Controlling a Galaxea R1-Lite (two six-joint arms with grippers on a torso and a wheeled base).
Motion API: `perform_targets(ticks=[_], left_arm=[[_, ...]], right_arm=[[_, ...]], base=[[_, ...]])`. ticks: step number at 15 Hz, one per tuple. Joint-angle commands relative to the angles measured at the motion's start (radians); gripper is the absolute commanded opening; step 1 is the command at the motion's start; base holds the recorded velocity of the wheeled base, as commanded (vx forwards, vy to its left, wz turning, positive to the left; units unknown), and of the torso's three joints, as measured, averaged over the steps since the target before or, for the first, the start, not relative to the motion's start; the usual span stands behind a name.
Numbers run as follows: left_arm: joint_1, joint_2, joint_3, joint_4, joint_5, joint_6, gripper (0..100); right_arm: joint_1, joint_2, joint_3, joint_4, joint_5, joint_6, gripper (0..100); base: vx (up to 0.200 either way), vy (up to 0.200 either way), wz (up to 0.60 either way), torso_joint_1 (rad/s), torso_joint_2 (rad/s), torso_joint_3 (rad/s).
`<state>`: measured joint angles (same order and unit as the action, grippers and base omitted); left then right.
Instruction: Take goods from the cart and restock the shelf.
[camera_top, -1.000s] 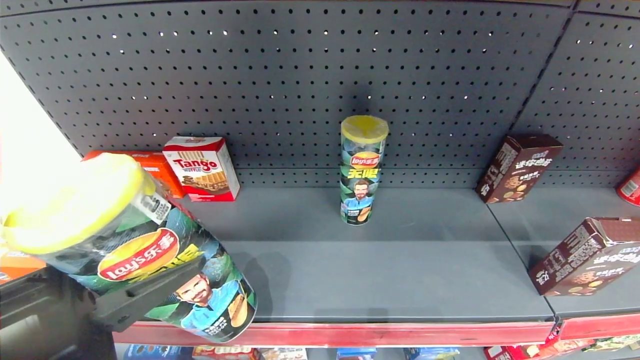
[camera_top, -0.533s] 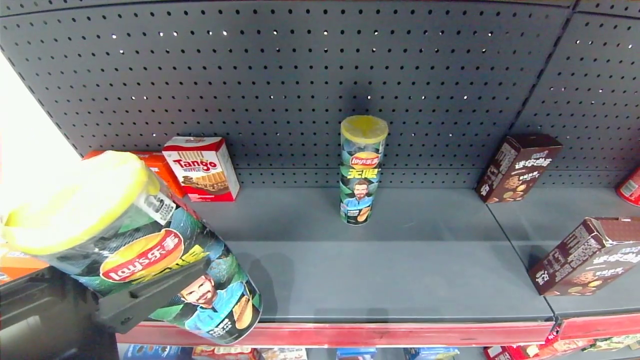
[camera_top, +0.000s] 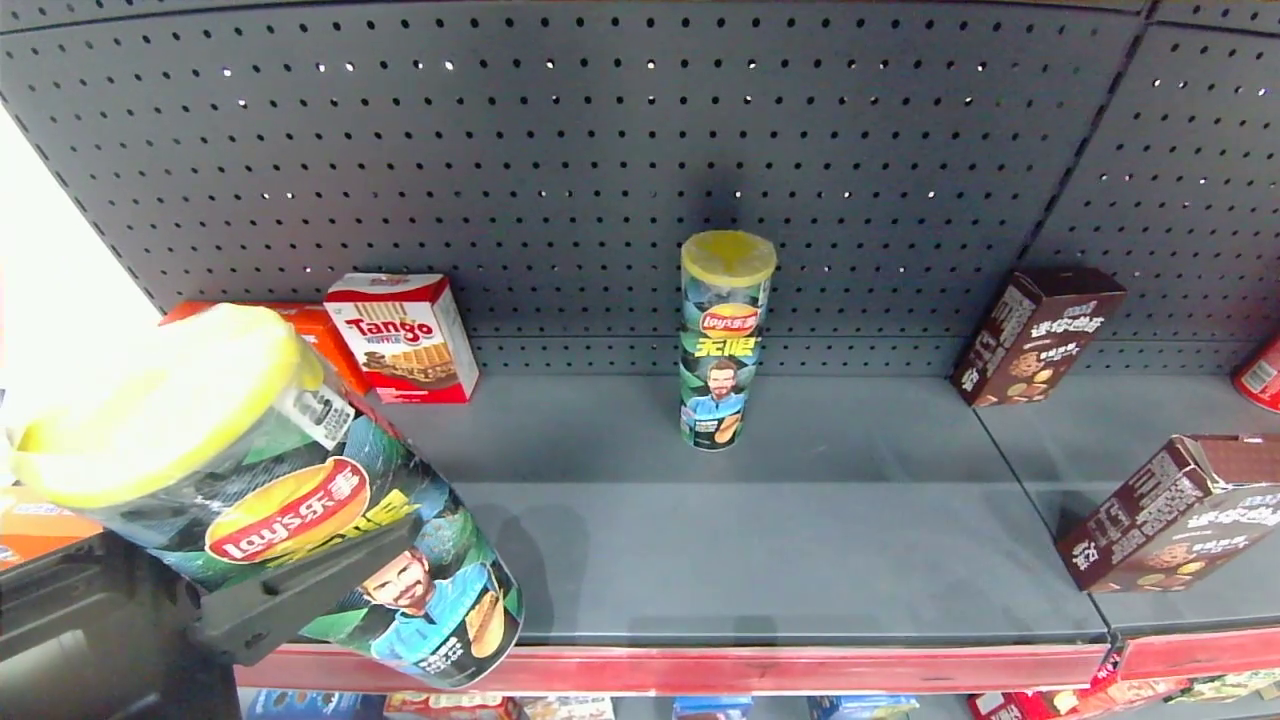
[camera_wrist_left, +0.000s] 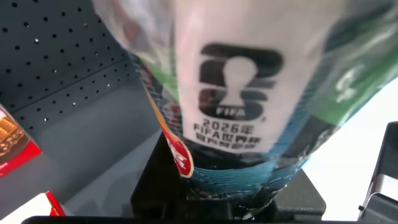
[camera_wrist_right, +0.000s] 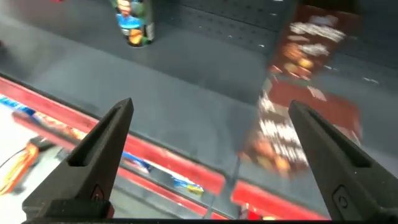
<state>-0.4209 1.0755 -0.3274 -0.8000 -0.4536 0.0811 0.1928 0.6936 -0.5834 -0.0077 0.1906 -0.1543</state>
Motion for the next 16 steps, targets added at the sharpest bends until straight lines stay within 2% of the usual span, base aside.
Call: perform_targets(ticks=[1, 3, 9, 11, 13, 16], left_arm=[[0.002, 0.001, 0.004, -0.001, 0.001, -0.001, 0], [0.005, 0.004, -0.007, -0.001, 0.004, -0.003, 0], [0.005, 0.009, -0.005, 0.001, 0.018, -0.007, 0], [0.007, 0.027, -0.008, -0.001, 0.018, -0.007, 0], [0.005, 0.035, -0.007, -0.001, 0.024, -0.007, 0], [0.005, 0.046, -0.007, -0.001, 0.024, -0.007, 0]], right_arm=[[0.091, 0.247, -0.127, -0.029, 0.004, -0.005, 100], [0.137, 0.417, -0.225, -0.058, 0.01, -0.013, 100], [0.14, 0.731, -0.434, -0.146, 0.139, -0.048, 100], [0.137, 0.808, -0.466, -0.198, 0.25, -0.113, 100], [0.14, 0.877, -0.509, -0.213, 0.313, -0.134, 100], [0.123, 1.017, -0.635, -0.328, 0.478, -0.172, 100]], base=[[0.0, 0.0, 0.0, 0.0, 0.0, 0.0], [0.0, 0.0, 0.0, 0.0, 0.0, 0.0], [0.0, 0.0, 0.0, 0.0, 0.0, 0.0], [0.0, 0.0, 0.0, 0.0, 0.0, 0.0], [0.0, 0.0, 0.0, 0.0, 0.0, 0.0], [0.0, 0.0, 0.0, 0.0, 0.0, 0.0]])
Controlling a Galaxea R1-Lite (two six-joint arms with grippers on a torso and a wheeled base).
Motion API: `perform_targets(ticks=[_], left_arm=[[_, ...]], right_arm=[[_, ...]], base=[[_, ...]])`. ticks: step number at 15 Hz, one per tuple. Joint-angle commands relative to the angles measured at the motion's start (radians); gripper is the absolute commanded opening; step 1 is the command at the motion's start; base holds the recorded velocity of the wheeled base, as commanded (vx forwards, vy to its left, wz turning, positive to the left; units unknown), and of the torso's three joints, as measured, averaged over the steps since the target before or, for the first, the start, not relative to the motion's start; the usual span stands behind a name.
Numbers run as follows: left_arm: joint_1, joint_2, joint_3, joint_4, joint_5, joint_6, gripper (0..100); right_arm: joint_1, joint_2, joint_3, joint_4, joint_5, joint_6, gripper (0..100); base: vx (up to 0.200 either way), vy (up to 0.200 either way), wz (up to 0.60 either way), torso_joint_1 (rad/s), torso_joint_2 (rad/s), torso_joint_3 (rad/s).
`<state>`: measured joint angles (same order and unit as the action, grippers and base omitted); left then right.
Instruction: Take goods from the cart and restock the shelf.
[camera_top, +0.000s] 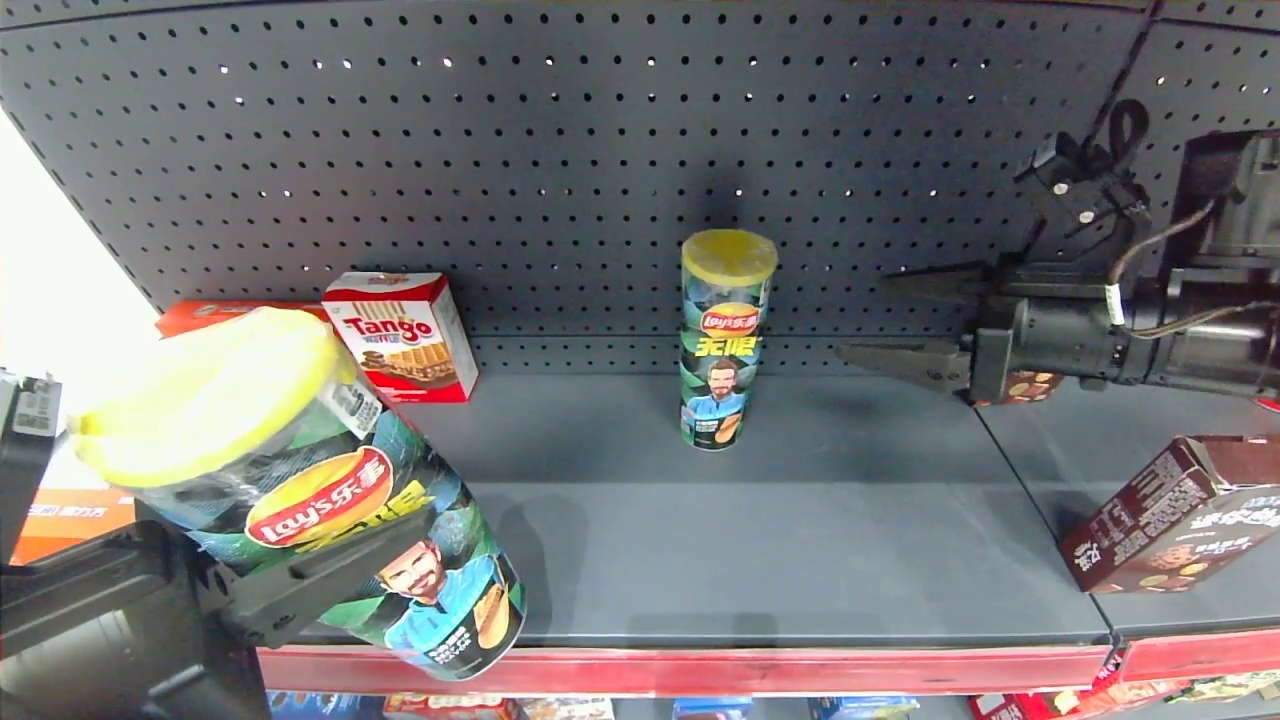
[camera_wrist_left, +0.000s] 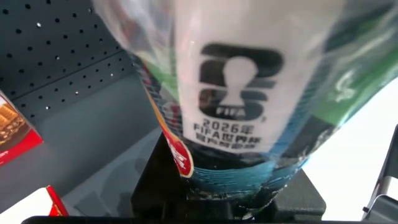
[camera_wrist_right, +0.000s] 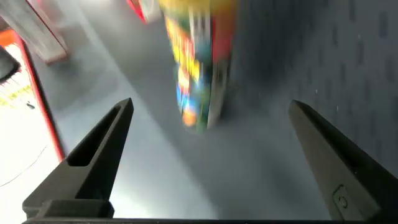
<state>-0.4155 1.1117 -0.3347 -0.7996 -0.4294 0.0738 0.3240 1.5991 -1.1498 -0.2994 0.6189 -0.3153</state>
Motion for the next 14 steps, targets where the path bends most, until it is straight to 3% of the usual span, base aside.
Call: perform_targets(ticks=[1, 6, 14], left_arm=[[0.001, 0.01, 0.0, -0.001, 0.0, 0.0, 0], [-0.002, 0.01, 0.002, -0.001, 0.0, -0.014, 0], [0.0, 0.005, 0.013, -0.001, 0.0, -0.016, 0]], right_arm=[[-0.01, 0.139, -0.088, -0.064, 0.111, -0.013, 100], [0.004, 0.251, -0.133, -0.175, 0.222, -0.014, 100], [0.004, 0.363, -0.217, -0.179, 0.283, -0.008, 100]], base=[[0.0, 0.0, 0.0, 0.0, 0.0, 0.0], [0.0, 0.0, 0.0, 0.0, 0.0, 0.0], [0.0, 0.0, 0.0, 0.0, 0.0, 0.0]])
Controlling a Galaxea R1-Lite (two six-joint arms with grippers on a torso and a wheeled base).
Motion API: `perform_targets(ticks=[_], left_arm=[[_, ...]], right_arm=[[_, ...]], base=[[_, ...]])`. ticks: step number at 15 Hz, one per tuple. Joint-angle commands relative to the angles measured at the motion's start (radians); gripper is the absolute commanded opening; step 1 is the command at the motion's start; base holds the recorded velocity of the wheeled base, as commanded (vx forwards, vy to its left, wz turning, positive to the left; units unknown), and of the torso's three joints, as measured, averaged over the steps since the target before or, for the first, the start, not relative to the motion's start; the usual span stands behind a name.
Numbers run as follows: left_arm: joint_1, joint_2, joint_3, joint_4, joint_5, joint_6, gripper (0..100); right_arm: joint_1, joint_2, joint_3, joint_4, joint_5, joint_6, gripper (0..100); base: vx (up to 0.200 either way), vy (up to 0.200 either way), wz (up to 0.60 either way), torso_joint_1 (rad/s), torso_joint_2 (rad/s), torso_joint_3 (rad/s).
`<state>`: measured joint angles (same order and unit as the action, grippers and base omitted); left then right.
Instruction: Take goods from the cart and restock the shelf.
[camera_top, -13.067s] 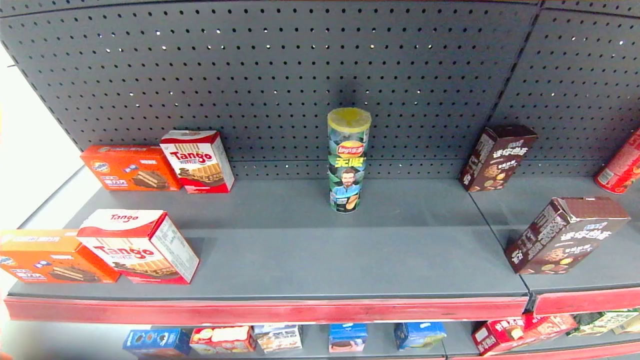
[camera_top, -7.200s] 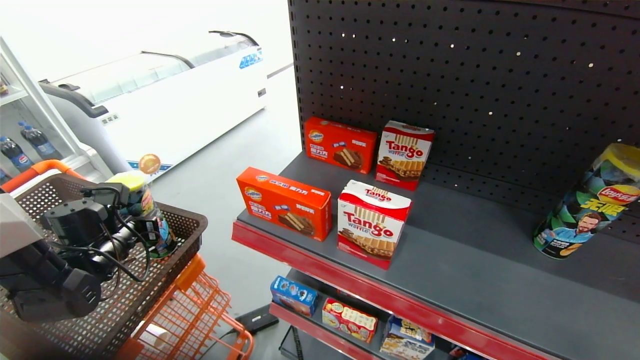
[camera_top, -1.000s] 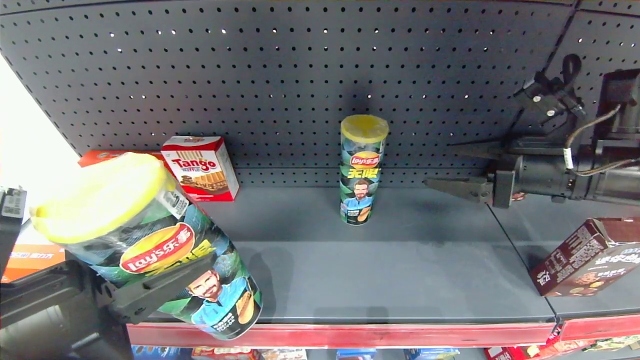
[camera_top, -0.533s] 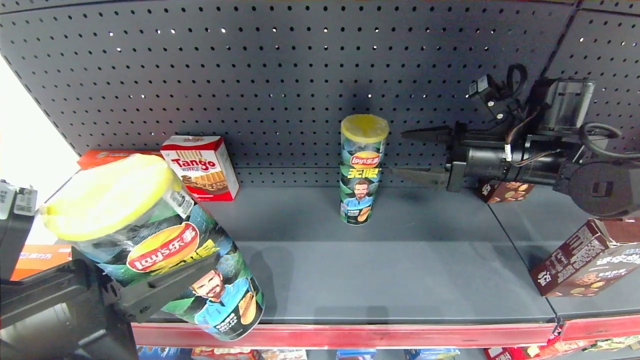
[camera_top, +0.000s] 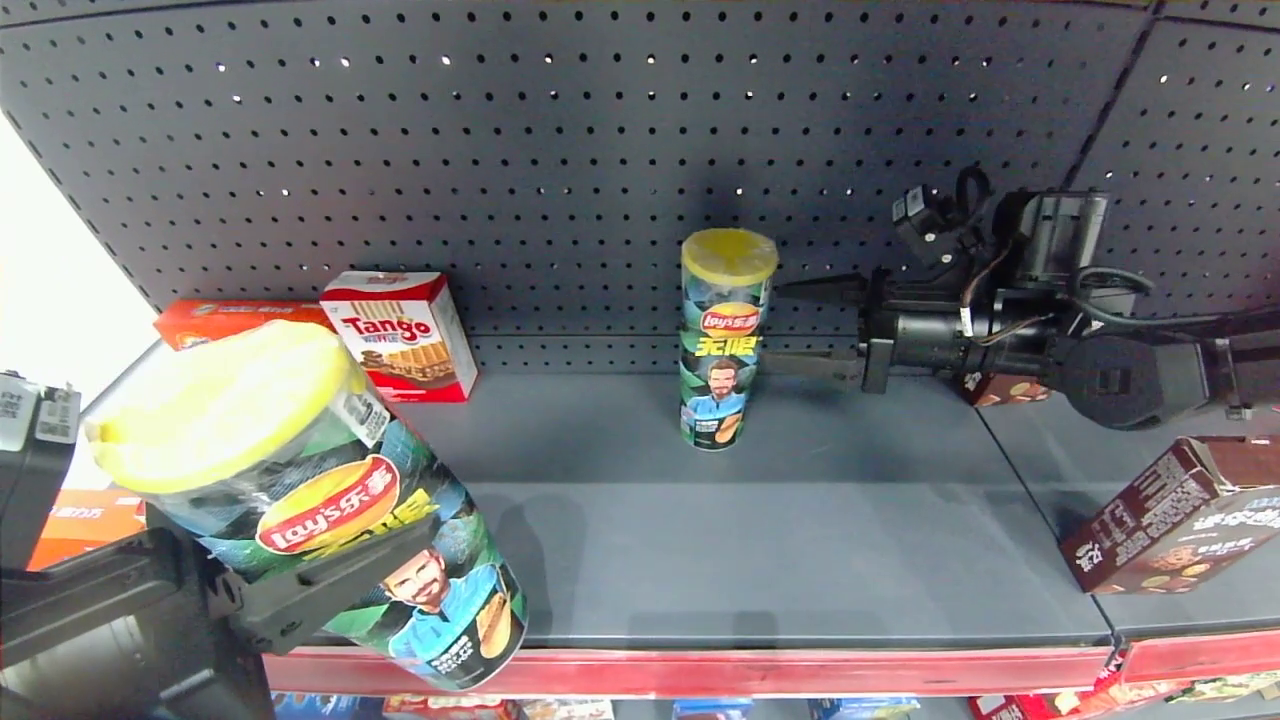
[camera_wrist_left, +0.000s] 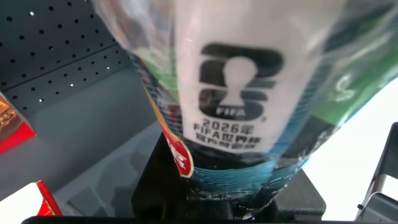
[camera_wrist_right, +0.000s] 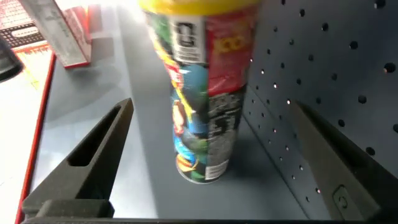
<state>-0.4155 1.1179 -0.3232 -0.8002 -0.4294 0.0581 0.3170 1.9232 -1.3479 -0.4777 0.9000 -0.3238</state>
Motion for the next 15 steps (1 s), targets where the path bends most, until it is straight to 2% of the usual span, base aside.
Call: perform_targets(ticks=[1, 6, 15], left_arm=[[0.0, -0.001, 0.001, -0.001, 0.0, 0.0, 0], [0.0, 0.0, 0.004, -0.001, 0.0, -0.011, 0], [0.001, -0.004, 0.038, -0.001, 0.001, -0.012, 0]], right_arm=[[0.014, 0.053, -0.022, -0.001, 0.002, 0.0, 100], [0.062, 0.125, -0.071, -0.004, 0.002, 0.0, 100], [0.085, 0.229, -0.155, -0.029, -0.006, 0.005, 100]], base=[[0.0, 0.0, 0.0, 0.0, 0.0, 0.0], [0.0, 0.0, 0.0, 0.0, 0.0, 0.0], [0.0, 0.0, 0.0, 0.0, 0.0, 0.0]])
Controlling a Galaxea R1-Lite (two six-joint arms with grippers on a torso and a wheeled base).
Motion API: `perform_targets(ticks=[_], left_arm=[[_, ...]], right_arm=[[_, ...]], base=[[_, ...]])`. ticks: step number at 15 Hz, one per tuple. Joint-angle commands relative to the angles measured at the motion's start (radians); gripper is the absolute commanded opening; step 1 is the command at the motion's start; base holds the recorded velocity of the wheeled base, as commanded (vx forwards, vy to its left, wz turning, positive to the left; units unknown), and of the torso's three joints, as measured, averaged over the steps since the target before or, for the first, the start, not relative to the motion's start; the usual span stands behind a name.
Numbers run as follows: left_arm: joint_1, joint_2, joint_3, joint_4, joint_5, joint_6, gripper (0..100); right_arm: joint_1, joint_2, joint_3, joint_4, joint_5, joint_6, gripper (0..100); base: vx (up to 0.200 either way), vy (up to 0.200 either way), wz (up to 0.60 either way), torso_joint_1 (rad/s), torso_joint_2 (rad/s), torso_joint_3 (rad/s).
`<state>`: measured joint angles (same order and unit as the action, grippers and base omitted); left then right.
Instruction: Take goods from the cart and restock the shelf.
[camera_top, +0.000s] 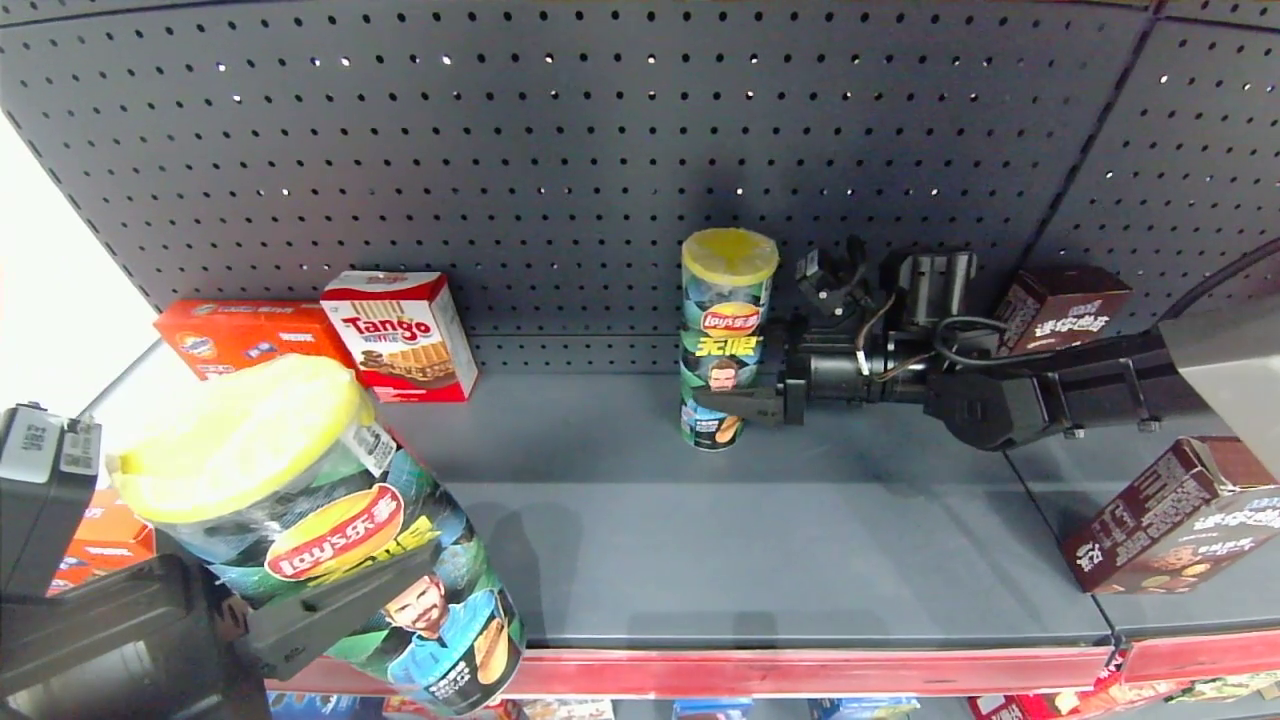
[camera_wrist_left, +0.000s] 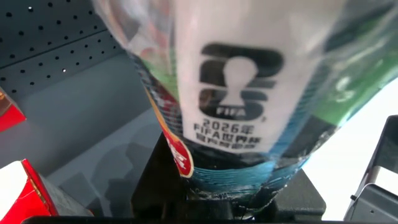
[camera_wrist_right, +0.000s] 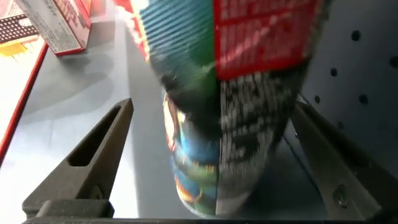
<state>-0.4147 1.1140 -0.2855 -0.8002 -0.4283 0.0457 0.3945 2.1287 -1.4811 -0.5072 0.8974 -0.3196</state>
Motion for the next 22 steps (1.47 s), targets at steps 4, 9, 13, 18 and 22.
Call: perform_targets(ticks=[4, 9, 13, 18, 22], left_arm=[[0.001, 0.0, 0.0, -0.001, 0.0, 0.0, 0], [0.001, 0.0, -0.011, -0.002, 0.0, 0.0, 0], [0.001, 0.0, -0.018, -0.002, 0.0, -0.001, 0], [-0.003, 0.001, -0.029, -0.002, -0.001, -0.001, 0], [-0.003, 0.009, -0.05, -0.002, -0.001, -0.001, 0]], right_arm=[[0.023, 0.053, -0.05, -0.008, -0.009, 0.017, 0], [0.018, 0.043, -0.044, -0.01, -0.011, 0.017, 0], [0.03, -0.019, -0.035, -0.007, -0.014, 0.019, 0], [0.083, -0.262, 0.168, -0.011, -0.057, 0.019, 0], [0.127, -0.408, 0.502, -0.149, -0.058, 0.017, 0]], base=[[0.0, 0.0, 0.0, 0.0, 0.0, 0.0], [0.0, 0.0, 0.0, 0.0, 0.0, 0.0], [0.0, 0.0, 0.0, 0.0, 0.0, 0.0], [0.0, 0.0, 0.0, 0.0, 0.0, 0.0], [0.0, 0.0, 0.0, 0.0, 0.0, 0.0]])
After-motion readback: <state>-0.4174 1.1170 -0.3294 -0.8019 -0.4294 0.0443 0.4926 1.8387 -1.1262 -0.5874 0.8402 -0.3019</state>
